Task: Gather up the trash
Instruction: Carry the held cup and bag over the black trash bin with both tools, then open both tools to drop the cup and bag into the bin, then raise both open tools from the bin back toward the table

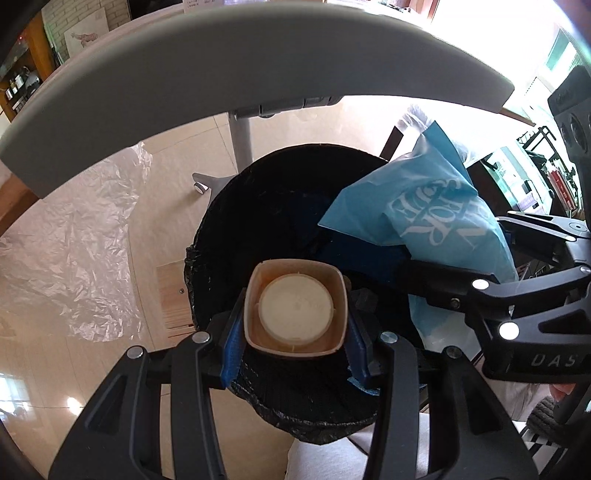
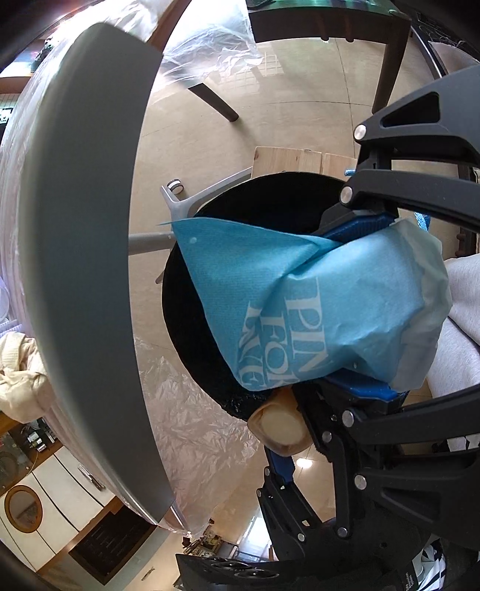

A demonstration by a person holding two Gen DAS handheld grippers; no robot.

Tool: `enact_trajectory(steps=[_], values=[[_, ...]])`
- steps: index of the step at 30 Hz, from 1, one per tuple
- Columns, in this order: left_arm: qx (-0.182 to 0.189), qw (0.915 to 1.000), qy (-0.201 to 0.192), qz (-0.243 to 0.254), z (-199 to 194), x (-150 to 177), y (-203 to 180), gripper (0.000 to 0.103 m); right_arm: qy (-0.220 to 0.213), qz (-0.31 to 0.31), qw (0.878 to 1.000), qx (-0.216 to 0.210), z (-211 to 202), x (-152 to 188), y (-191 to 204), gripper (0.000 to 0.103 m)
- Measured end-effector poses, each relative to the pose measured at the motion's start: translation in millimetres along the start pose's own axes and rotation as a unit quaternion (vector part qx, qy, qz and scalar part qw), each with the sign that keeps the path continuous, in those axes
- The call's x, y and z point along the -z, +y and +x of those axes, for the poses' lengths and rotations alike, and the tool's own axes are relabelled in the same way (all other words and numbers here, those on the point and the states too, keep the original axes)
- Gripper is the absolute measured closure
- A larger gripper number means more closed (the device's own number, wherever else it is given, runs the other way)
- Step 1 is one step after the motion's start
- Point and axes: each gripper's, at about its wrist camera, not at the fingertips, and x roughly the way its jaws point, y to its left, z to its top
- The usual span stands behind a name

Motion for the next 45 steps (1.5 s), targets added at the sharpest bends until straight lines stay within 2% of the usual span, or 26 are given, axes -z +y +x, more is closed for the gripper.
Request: enact_trajectory(steps=[23,25,27,28,29,32,39,42,45], values=[[-0.002,0.9997,0.017,0.016,16.8,-8.8,-1.3,0.056,0.019,0.033,0.999,-0.013,21.6,-3.2,-12.3,0.044],[-0.002,0.9997,0.018,0.015,17.3,-9.1,-1.5,0.056,0.019,0.032,0.999,-0.015,21.9,-3.4,-11.0,0.041],[0.009,0.9997,0.019,0.011,18.1,-9.9,-0.3,0.049,0.013,0.036,0.999,-0.015,21.2,-3.6,-11.2,0.038],[0.013,0.9997,0.018,0.008,17.8,-10.3,0.9,0.035,0.011,0.039,0.999,-0.017,20.5,-4.2,-12.5,0.033],[0.013,0.9998,0.014,0.006,16.7,-10.1,2.8,0.026,0.009,0.046,0.999,-0.018,19.8,-4.2,-14.3,0.029],[0.006,1.0,0.006,0.005,12.4,-10.2,4.1,0.021,0.003,0.061,0.998,-0.023,14.7,-3.6,-20.4,0.027],[0.0,1.0,0.0,-0.005,-2.2,-6.3,10.7,0.021,-0.009,0.055,0.998,-0.018,-8.8,2.2,-22.3,0.027],[-0.001,0.9997,-0.022,-0.004,-26.0,-3.5,8.7,0.021,-0.039,0.027,0.999,-0.014,-41.3,6.0,-18.1,0.025],[-0.002,0.9979,-0.064,-0.011,-62.9,-4.9,7.1,0.016,-0.09,0.001,0.996,-0.009,-79.2,7.4,-14.8,0.015]])
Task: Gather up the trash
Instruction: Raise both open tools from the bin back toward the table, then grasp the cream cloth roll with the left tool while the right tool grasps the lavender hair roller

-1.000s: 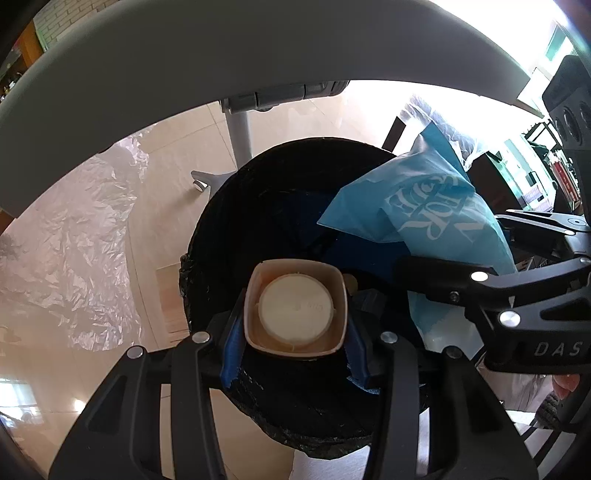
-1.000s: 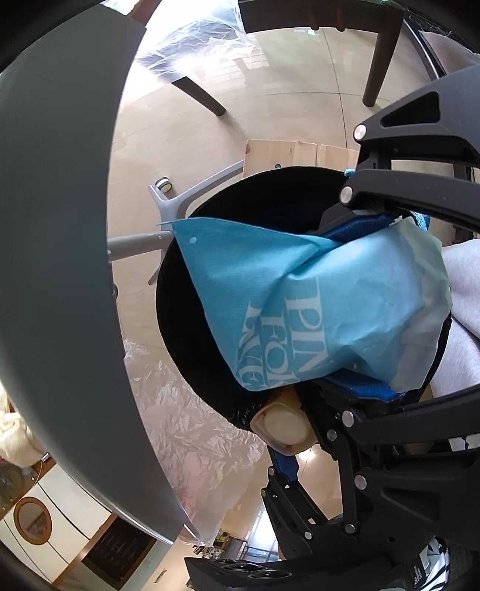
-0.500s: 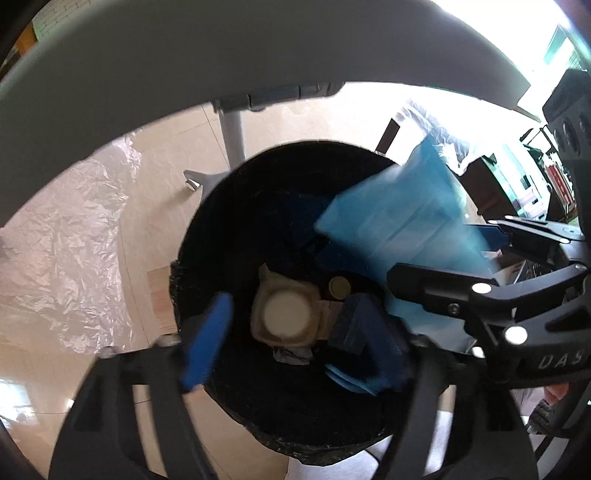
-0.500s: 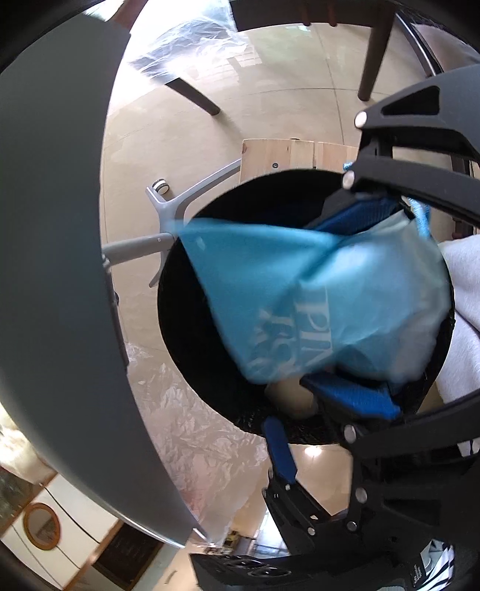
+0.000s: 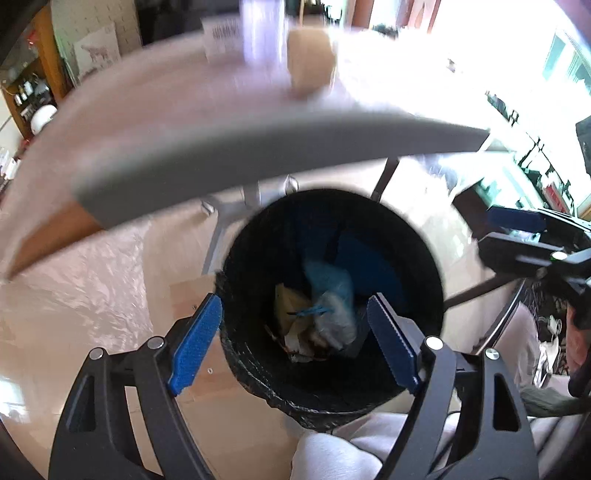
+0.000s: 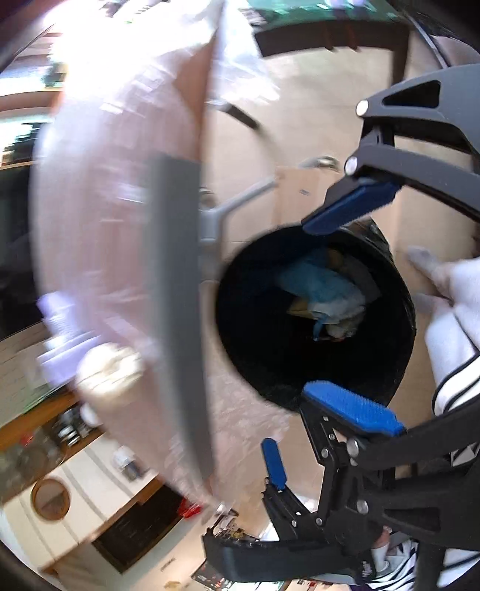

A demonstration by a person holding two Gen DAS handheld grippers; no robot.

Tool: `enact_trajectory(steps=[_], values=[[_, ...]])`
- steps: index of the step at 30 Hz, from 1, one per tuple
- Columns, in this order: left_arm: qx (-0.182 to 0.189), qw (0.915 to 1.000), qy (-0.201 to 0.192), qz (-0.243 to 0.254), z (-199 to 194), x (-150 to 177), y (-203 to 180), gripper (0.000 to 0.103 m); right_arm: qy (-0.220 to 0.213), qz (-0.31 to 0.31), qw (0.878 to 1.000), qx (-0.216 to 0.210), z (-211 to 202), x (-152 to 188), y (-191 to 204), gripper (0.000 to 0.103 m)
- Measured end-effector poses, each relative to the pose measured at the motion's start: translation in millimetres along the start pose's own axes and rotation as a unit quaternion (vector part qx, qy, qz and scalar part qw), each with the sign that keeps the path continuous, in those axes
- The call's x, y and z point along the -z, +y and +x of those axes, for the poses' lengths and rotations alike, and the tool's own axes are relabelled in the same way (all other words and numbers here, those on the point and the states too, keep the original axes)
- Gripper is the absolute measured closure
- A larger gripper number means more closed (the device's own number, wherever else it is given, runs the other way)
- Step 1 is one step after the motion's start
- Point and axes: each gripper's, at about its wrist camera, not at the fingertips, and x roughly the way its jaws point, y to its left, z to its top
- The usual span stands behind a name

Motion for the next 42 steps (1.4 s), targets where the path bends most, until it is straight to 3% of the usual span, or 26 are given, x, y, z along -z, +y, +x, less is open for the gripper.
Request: enact_trajectory(steps=[2,4,11,14,24,28,37,42], values=[[-0.005,0.9991,-0.04,-0.009,-21.7,-7.8,-0.7,0.005,-0.046,-0.014,0.999,0.01,-26.2,-10.1,2.6,0.008],[-0.009,0.9969,-0.076,-0.017,-36.7,-20.0,-2.5,0.003,-0.08,-0.019,0.996,0.022,-42.2,-25.0,3.0,0.005],[-0.034,0.9937,-0.107,0.01,-34.6,-64.5,-20.0,0.003,-0.133,-0.01,0.99,0.036,-51.5,-91.5,-4.1,0.004],[-0.044,0.9929,-0.108,0.025,-23.7,-79.7,-25.7,0.003,-0.135,-0.003,0.99,0.04,-43.3,-119.7,-5.5,0.004],[-0.006,0.9934,-0.101,0.054,1.9,-113.1,-22.0,0.004,-0.085,0.042,0.995,0.038,42.5,-204.0,-2.6,0.005],[-0.001,0.9936,-0.09,0.069,11.2,-124.9,-15.2,0.024,-0.068,0.056,0.995,0.034,69.8,-229.8,0.7,0.014],[0.007,0.9921,-0.068,0.105,24.1,-128.8,-8.2,0.055,-0.031,0.039,0.998,0.043,118.7,-259.8,16.3,0.031],[0.013,0.992,-0.066,0.107,24.7,-133.3,-1.4,0.064,-0.029,0.033,0.999,0.026,124.5,-266.2,17.6,0.051]])
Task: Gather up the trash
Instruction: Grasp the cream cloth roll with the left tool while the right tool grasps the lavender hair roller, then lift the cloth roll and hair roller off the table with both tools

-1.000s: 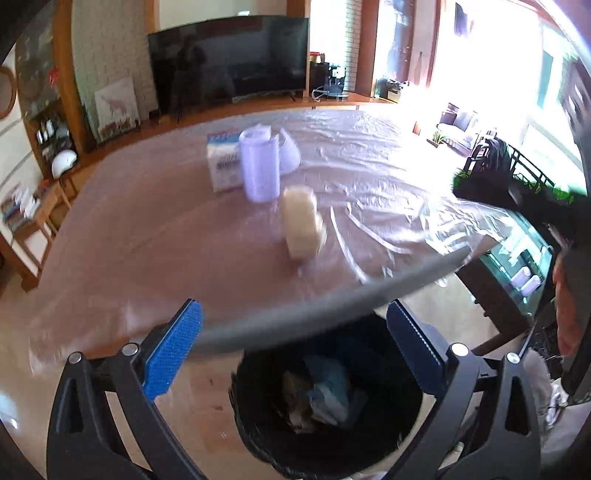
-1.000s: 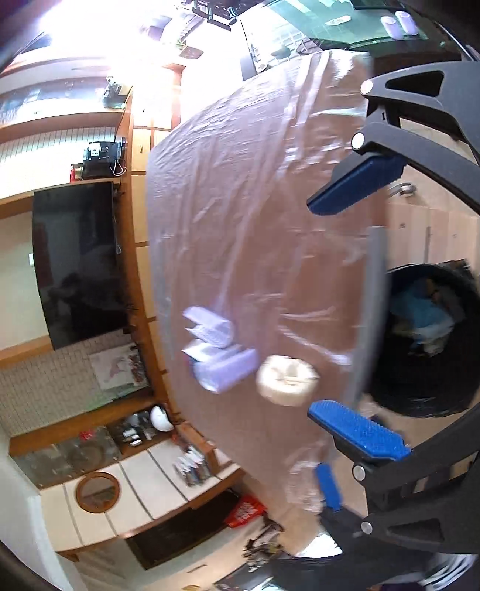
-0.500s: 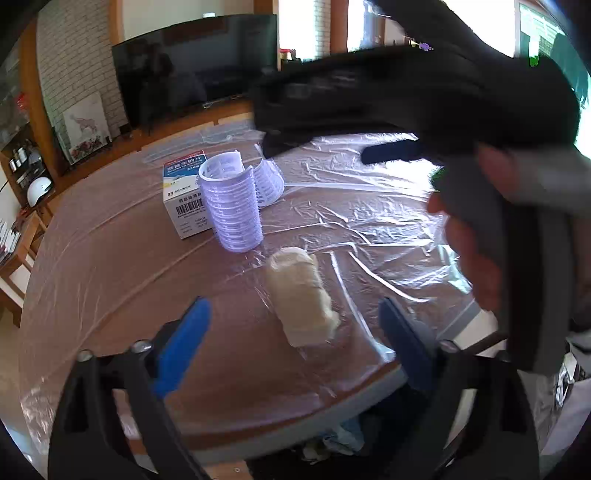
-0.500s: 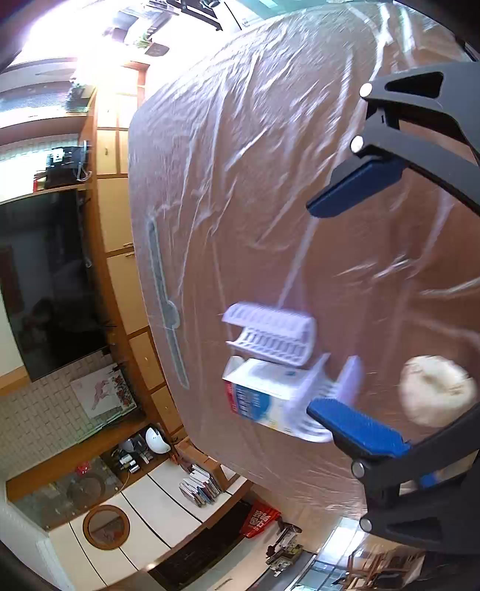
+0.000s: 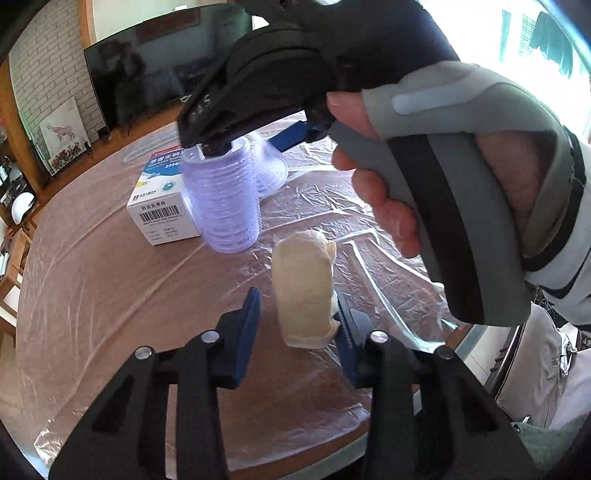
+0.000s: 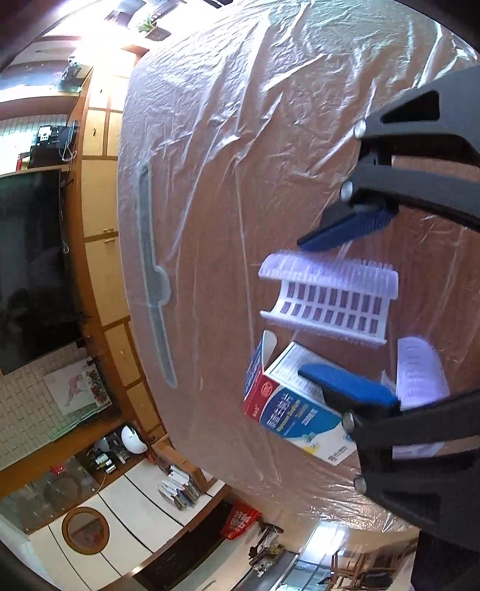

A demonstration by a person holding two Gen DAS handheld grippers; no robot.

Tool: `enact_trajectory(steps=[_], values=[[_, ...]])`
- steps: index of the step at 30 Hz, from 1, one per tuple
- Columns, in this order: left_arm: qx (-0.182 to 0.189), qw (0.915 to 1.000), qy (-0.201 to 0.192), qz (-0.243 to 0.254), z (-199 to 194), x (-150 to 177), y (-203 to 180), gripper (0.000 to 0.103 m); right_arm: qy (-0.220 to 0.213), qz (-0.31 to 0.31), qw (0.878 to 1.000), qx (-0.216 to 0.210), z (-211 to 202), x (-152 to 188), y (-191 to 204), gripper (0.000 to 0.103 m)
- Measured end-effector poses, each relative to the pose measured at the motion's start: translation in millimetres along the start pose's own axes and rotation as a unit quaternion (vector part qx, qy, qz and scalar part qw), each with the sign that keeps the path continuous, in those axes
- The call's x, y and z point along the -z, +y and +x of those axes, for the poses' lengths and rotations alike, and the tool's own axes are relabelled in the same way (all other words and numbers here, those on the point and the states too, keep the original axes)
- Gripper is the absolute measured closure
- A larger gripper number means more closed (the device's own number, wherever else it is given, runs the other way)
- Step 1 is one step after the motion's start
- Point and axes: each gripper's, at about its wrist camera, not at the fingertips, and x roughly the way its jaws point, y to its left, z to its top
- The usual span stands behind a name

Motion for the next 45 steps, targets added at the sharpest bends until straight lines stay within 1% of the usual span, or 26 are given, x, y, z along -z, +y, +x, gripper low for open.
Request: enact_trajectory(steps=[1,2,6,7,10,11,14,18,21,26,29,30,31,33,34,37,38,41,45], values=[[0.002,1.0,0.001,-0.003,1.0,0.3,2.1,0.066,0.0,-0.003,1.0,-0.005,-0.5,-0.4,0.0,0.056],[0.004,1.0,0.001,-0.006,1.9,-0.2,2.9,0.068,0.0,-0.003,1.0,-0.009,-1.0,-0.6,-0.9,0.058],[0.004,0.9997,0.008,-0.021,6.1,-2.4,7.0,0.068,0.004,0.014,1.0,-0.023,-0.3,-2.5,-12.4,0.057],[0.004,0.9997,0.008,-0.022,6.5,-2.1,7.7,0.068,0.005,0.014,1.0,-0.023,0.3,-2.3,-13.9,0.056],[-0.001,0.9996,0.009,-0.026,8.5,-4.0,8.1,0.068,0.004,-0.003,1.0,-0.008,-1.0,-0.7,-14.2,0.046],[0.0,0.9995,0.009,-0.029,9.1,-5.0,9.4,0.068,0.005,-0.008,1.0,-0.008,-1.0,-0.5,-13.2,0.044],[-0.001,0.9993,0.007,-0.038,9.0,-6.2,9.2,0.068,0.009,-0.011,0.999,-0.031,-0.2,-0.4,-9.1,0.04],[-0.006,0.9991,0.009,-0.041,9.2,-4.4,6.6,0.068,0.018,-0.014,0.999,-0.044,6.5,-2.2,-4.1,0.039],[-0.009,0.999,0.011,-0.043,10.5,-4.3,7.8,0.068,0.03,0.007,0.998,-0.062,11.9,-4.7,-7.9,0.039],[-0.01,0.9988,0.012,-0.046,12.1,-4.6,7.5,0.068,0.025,0.033,0.997,-0.072,9.5,-6.8,-21.4,0.038],[-0.01,0.9987,0.012,-0.048,13.8,-6.6,8.9,0.068,0.02,0.025,0.998,-0.057,9.1,-7.4,-20.8,0.038],[-0.01,0.9988,0.012,-0.047,13.9,-7.1,9.2,0.068,0.017,0.016,0.999,-0.044,9.0,-7.5,-18.7,0.037],[-0.01,0.9988,0.012,-0.047,14.7,-7.5,9.6,0.068,0.015,0.01,0.999,-0.035,10.1,-7.5,-16.7,0.031],[-0.012,0.9988,0.012,-0.046,15.0,-7.4,10.0,0.068,0.007,-0.002,1.0,-0.022,11.0,-6.2,-12.1,0.03],[-0.013,0.9988,0.012,-0.045,14.7,-5.9,7.5,0.068,0.006,-0.014,1.0,-0.016,12.1,-6.2,-11.3,0.031],[-0.014,0.9989,0.013,-0.042,15.2,-5.4,6.8,0.068,0.002,-0.069,0.997,0.022,12.2,0.8,-2.8,0.055],[-0.014,0.999,0.013,-0.04,15.3,-5.2,6.6,0.069,0.001,-0.076,0.997,0.026,12.4,1.4,-1.0,0.061],[-0.013,0.9991,0.012,-0.038,14.9,-4.5,5.8,0.076,-0.001,-0.071,0.997,0.019,9.2,4.2,-3.2,0.061],[-0.007,0.9991,0.009,-0.04,13.5,-4.6,8.4,0.077,-0.009,-0.052,0.999,0.001,-2.3,7.0,-11.9,0.061]])
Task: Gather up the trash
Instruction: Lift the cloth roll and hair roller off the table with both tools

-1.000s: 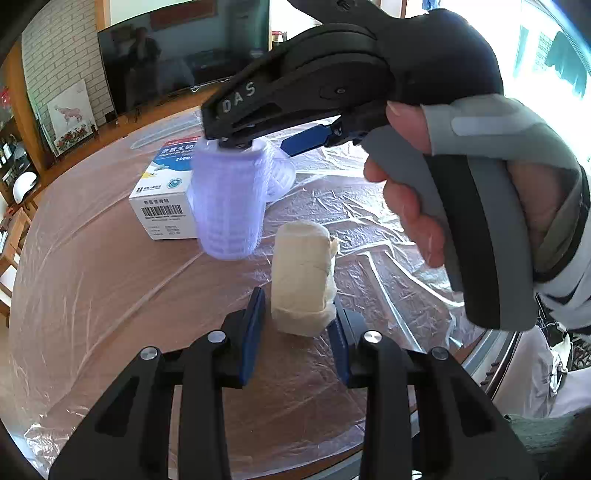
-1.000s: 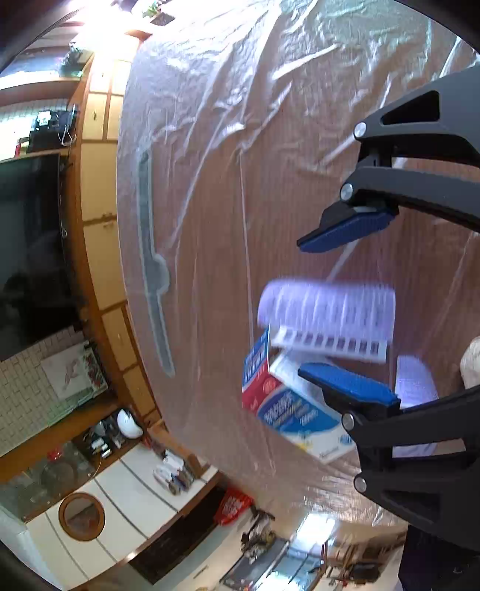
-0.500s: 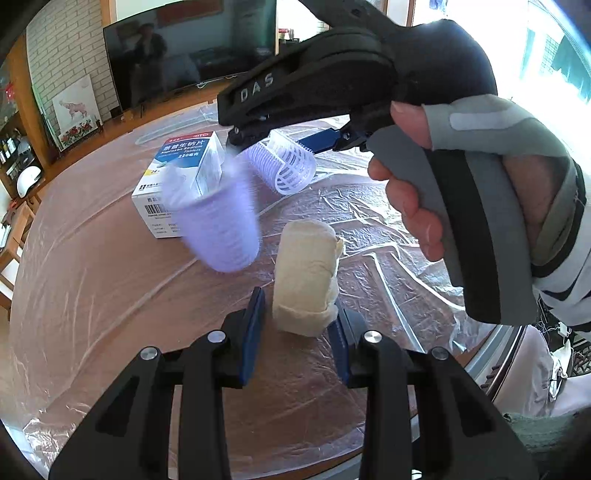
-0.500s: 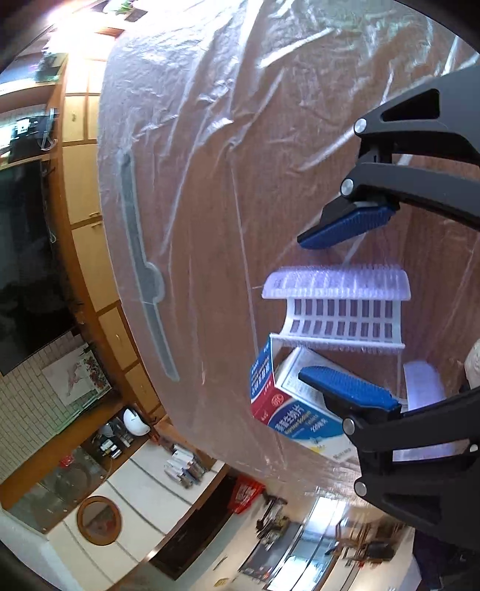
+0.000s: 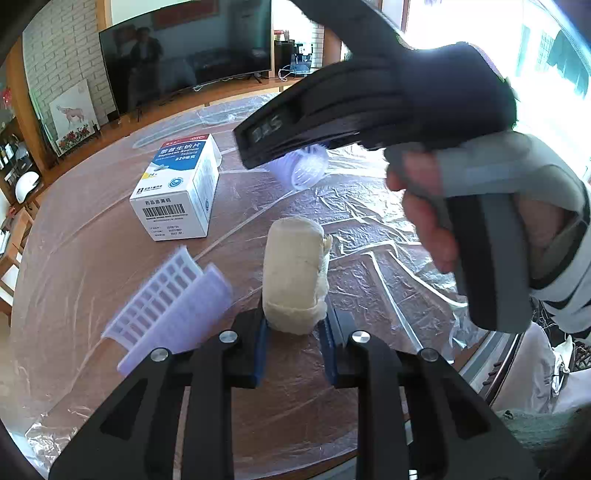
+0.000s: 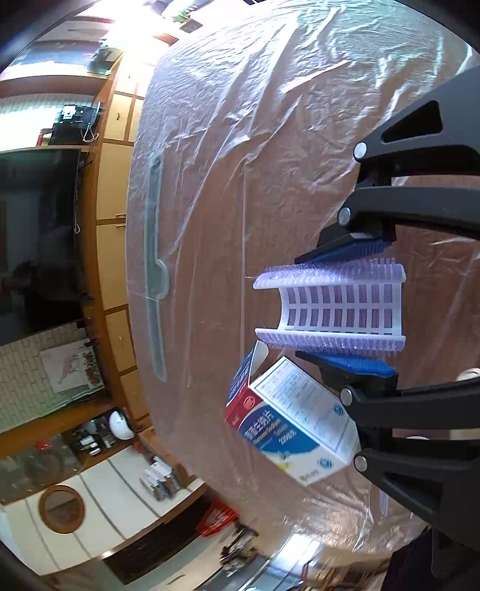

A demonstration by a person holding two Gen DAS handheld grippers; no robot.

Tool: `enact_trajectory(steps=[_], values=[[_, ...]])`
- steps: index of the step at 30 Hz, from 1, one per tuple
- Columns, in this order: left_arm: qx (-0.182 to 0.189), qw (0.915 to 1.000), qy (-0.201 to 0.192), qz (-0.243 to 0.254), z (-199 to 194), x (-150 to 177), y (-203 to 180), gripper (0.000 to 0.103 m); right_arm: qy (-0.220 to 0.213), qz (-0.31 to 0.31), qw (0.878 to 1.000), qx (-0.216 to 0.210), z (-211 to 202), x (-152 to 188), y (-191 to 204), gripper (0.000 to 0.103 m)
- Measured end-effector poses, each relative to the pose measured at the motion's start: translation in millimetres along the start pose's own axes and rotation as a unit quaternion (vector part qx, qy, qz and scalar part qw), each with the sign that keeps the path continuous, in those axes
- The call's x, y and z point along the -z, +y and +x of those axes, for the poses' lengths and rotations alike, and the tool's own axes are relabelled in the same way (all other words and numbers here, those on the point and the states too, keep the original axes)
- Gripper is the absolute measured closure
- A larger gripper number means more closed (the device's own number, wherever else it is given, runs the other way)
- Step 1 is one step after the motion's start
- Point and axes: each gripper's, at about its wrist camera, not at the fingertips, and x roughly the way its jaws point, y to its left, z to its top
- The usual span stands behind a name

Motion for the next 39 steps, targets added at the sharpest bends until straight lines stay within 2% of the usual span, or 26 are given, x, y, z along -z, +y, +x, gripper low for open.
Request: enact_trajectory(steps=[12,27,39], values=[[0.015,0.9996,-0.011,-0.022,-3.0,-6.2,13.7,0.077,-0.004,0.037,0.999,-0.016,-32.0,24.8,-20.3,0.061],[0.03,0.9987,-0.014,-0.04,-5.4,-5.2,26.5,0.077,0.004,0.057,0.998,-0.033,-60.3,69.4,-12.1,0.061],[0.032,0.9988,-0.011,-0.034,-4.2,0.3,26.9,0.077,0.009,0.038,0.999,0.019,-64.6,99.7,1.7,0.061]])
